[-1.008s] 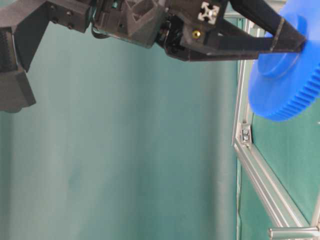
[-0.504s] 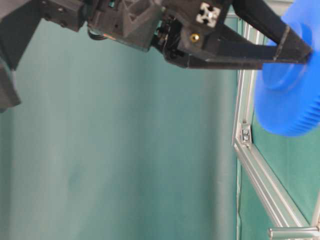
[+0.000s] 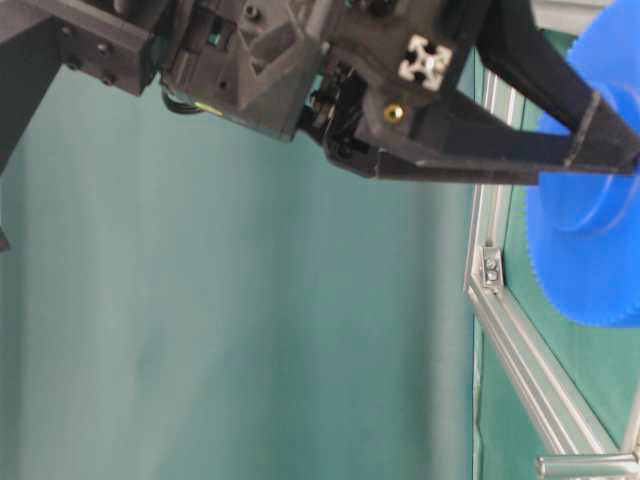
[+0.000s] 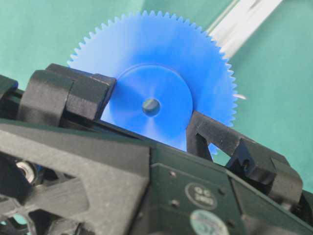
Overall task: Find the location of the shaft and insert the gear.
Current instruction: 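Carry the upright gear left toward the frame's metal shaft, then align the gear's center hole with the shaft end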
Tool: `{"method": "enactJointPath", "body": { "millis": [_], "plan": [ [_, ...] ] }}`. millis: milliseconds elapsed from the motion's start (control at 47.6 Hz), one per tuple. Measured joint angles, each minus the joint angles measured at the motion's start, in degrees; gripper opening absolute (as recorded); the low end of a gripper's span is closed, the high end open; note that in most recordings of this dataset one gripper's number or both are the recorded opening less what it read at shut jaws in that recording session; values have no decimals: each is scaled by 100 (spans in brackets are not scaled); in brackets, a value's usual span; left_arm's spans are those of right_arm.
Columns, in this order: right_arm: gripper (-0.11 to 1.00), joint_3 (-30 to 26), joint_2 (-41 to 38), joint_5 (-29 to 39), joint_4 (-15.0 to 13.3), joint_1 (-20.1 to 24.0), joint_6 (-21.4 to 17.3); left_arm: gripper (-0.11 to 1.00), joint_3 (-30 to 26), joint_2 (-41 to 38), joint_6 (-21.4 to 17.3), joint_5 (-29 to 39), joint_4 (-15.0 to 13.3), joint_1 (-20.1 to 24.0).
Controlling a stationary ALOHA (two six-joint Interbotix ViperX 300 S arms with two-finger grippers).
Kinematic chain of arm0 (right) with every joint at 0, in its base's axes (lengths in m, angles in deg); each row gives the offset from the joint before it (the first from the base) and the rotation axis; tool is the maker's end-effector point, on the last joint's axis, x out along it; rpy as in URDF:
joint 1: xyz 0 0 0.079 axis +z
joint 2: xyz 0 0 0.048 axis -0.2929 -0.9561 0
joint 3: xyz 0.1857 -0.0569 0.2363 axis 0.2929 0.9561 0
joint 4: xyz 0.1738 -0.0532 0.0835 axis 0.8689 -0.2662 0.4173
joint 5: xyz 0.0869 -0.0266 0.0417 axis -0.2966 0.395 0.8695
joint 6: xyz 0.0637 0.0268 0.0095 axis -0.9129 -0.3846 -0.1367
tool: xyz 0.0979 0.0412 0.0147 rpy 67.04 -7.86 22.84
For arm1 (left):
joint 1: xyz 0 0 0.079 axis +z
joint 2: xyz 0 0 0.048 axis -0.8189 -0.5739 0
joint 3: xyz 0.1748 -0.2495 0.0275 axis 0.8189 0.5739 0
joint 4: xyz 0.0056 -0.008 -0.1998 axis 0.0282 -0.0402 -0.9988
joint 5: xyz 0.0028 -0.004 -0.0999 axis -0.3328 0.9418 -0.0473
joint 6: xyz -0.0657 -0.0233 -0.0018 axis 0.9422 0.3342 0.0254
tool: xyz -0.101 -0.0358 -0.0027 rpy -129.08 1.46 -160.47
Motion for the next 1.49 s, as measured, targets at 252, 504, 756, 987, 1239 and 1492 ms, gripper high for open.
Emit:
{"method": "enactJointPath", "body": {
  "millis": [252,504,756,987,1239,1492],
  "plan": [
    [69,0,-9,-114,-281,-193,0,1,0,0,0,0,0,9],
    [69,0,-9,-246,-431,-387,-9,1,0,0,0,9,9,0],
    [69,281,44,-316,-466,-519,-44,1,0,0,0,44,9,9],
    [69,686,369,-431,-457,-510,-211,1,0,0,0,53,0,0],
    [69,1151,703,-642,-466,-519,-580,1,0,0,0,44,0,9],
    [69,1354,809,-773,-457,-369,-826,1,0,0,0,53,0,0]
  ]
}}
